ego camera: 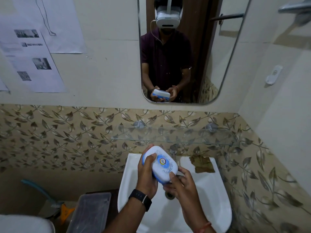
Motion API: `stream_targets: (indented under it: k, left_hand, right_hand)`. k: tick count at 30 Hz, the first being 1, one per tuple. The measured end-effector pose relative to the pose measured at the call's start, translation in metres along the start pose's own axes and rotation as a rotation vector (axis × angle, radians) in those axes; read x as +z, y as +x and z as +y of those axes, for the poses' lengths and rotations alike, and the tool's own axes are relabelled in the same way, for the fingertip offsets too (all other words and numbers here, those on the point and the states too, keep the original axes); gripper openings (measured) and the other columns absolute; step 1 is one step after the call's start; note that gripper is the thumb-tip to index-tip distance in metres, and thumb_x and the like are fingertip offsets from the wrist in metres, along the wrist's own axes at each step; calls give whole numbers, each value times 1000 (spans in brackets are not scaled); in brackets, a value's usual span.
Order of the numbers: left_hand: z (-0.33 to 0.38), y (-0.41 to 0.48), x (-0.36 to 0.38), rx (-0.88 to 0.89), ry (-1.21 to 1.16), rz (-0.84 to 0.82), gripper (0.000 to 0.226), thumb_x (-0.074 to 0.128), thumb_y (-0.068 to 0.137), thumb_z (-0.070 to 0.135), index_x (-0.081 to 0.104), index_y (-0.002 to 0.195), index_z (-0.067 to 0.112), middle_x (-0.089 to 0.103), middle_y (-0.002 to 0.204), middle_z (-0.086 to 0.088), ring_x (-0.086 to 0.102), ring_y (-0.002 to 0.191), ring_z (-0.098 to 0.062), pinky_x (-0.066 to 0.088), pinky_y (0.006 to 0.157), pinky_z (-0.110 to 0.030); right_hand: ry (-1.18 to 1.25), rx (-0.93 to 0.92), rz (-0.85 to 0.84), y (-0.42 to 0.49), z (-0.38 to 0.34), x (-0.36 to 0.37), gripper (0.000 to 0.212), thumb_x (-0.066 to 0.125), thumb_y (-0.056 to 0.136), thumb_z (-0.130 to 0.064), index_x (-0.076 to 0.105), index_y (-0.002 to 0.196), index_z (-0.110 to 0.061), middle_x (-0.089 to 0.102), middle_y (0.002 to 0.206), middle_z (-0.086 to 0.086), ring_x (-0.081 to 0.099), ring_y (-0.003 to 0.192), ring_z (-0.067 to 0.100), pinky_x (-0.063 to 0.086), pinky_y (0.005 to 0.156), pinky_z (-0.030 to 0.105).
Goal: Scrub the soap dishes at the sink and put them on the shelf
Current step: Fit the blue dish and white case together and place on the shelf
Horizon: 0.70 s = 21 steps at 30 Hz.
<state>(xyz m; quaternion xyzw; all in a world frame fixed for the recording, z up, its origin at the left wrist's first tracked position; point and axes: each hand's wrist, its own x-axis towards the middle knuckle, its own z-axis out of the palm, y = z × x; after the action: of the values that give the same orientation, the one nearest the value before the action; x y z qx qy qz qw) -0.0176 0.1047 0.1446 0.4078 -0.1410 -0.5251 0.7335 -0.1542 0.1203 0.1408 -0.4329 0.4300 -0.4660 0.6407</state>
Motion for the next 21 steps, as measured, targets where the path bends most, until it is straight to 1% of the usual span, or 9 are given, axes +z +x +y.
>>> stream_targets:
  k: [2,5,8,11,13,15,18,20,21]
  left_hand:
    - [-1,-2,2,34,3,-38,48,67,89,21,60,137,17,65,135,-21,62,123,-43,50,104,-59]
    - [1,-6,3,63,92,-97,60,79,78,28,62,135,21,68,133,-13,65,122,-34,58,93,-45]
    - [3,-5,2,101,250,-144,50,79,81,29,67,129,25,72,129,-8,67,120,-28,58,86,-36]
    - [9,-1,5,134,368,-175,43,78,85,26,69,127,26,74,125,-5,70,114,-26,57,83,-31]
    - [15,5,10,149,424,-186,40,77,89,21,68,128,24,74,124,-5,70,113,-26,57,80,-27]
    - [22,16,16,177,474,-193,40,75,90,16,68,129,21,73,125,-6,70,113,-26,58,82,-29]
    - [33,38,31,222,554,-180,36,75,90,14,69,124,19,76,118,-5,72,108,-25,59,82,-30]
    - [40,57,45,261,594,-151,29,74,90,13,72,119,14,78,112,-5,72,106,-27,61,83,-36]
    - [43,68,53,278,625,-132,28,74,91,12,72,119,11,78,111,-6,72,106,-27,61,87,-40]
  right_hand:
    - [53,-10,45,5,-3,-4,30,74,89,-19,63,116,-20,75,108,14,76,93,31,64,73,38]
    - [32,-91,110,17,-18,-13,28,75,88,-17,65,114,-20,77,104,12,76,94,27,61,70,34]
    - [-71,-175,153,36,-34,-27,22,78,85,-17,71,104,-23,79,99,3,75,91,21,61,73,34]
    - [-156,-230,164,57,-48,-39,17,80,84,-17,74,100,-18,79,100,6,74,88,18,60,75,35]
    - [-186,-248,177,71,-56,-43,15,80,85,-19,75,99,-15,79,97,7,71,79,11,56,70,31]
    - [-192,-255,204,86,-62,-44,13,80,85,-20,76,96,-14,79,92,8,67,69,8,54,65,29]
    - [-221,-298,260,115,-72,-40,6,80,85,-20,78,90,-18,80,88,5,71,74,12,57,67,27]
    - [-268,-322,320,138,-80,-33,4,79,85,-22,79,88,-20,80,86,2,71,73,9,54,64,13]
    - [-320,-331,343,149,-85,-28,9,78,86,-23,80,91,-16,79,84,0,69,72,4,50,60,6]
